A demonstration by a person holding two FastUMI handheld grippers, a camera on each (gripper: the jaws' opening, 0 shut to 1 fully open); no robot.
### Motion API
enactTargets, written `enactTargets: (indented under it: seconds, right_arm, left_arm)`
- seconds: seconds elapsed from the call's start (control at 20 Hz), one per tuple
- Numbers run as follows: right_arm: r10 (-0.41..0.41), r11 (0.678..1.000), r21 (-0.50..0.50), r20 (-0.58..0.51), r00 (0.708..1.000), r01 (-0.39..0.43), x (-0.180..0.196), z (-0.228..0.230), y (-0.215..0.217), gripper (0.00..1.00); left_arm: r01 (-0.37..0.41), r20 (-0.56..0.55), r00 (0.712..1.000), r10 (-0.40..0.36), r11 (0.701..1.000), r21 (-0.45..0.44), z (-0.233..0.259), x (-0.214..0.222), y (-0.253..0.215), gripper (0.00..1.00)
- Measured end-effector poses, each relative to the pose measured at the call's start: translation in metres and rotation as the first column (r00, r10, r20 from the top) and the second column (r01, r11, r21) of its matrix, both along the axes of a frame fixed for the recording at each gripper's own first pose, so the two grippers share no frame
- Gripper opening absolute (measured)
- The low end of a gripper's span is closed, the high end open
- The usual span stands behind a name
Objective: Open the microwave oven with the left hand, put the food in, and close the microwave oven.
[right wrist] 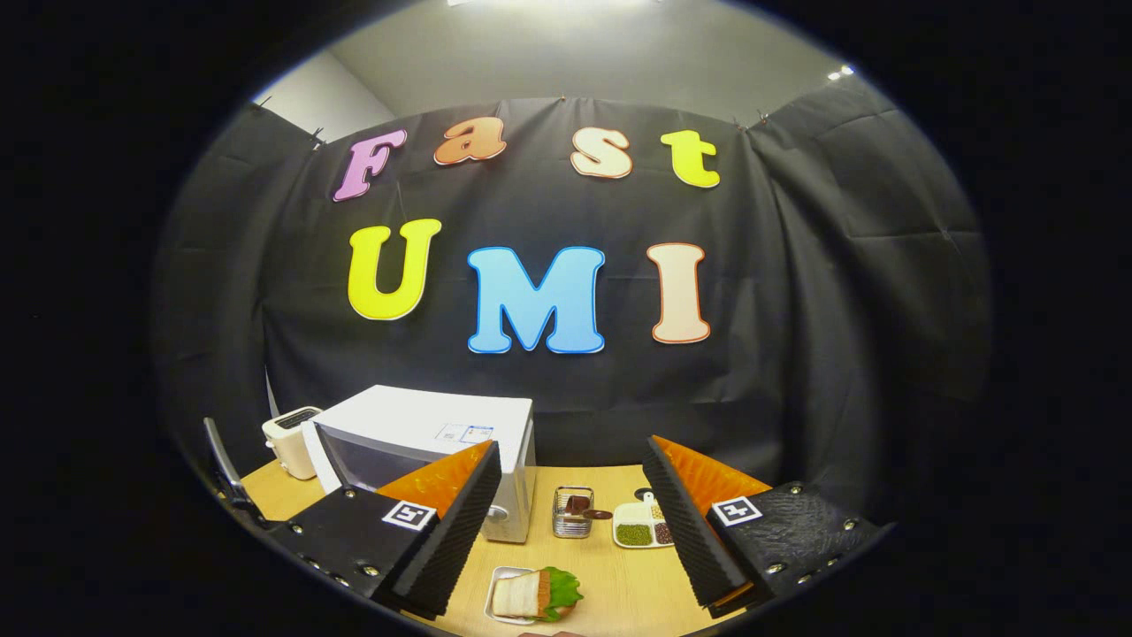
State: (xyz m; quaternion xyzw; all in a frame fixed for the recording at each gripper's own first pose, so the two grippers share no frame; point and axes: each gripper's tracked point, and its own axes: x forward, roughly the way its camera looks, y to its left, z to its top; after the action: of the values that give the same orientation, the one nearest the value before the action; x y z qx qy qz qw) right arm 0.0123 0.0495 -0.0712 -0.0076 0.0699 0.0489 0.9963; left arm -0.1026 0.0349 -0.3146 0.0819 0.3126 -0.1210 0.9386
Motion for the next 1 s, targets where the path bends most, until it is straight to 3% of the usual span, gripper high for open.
enactTargets:
  seconds: [0.35,0.75,0.85,1.0]
  right_arm:
    - [0.04,0.999,0.011,-0.025,0.999,-0.04,-0.013,-0.013,0.038,0.98]
    - [0.065,0.998,-0.004,-0.062,0.996,-0.065,-0.017,-0.027,0.055,0.98]
    - [0.062,0.998,-0.011,-0.072,0.995,-0.063,-0.018,-0.033,0.054,0.98]
    - [0.051,0.998,-0.015,-0.099,0.994,-0.053,-0.018,-0.044,0.051,0.98]
  left_arm:
    - [-0.049,-0.011,0.999,0.049,0.998,0.046,0.012,-0.056,0.082,0.06]
    - [0.032,0.0,0.999,-0.032,0.995,0.089,0.015,-0.082,0.161,0.06]
    - [0.009,0.0,1.0,-0.009,0.994,0.104,0.015,-0.087,0.19,0.06]
    - [-0.097,0.003,0.995,0.098,0.992,0.077,0.015,-0.091,0.239,0.06]
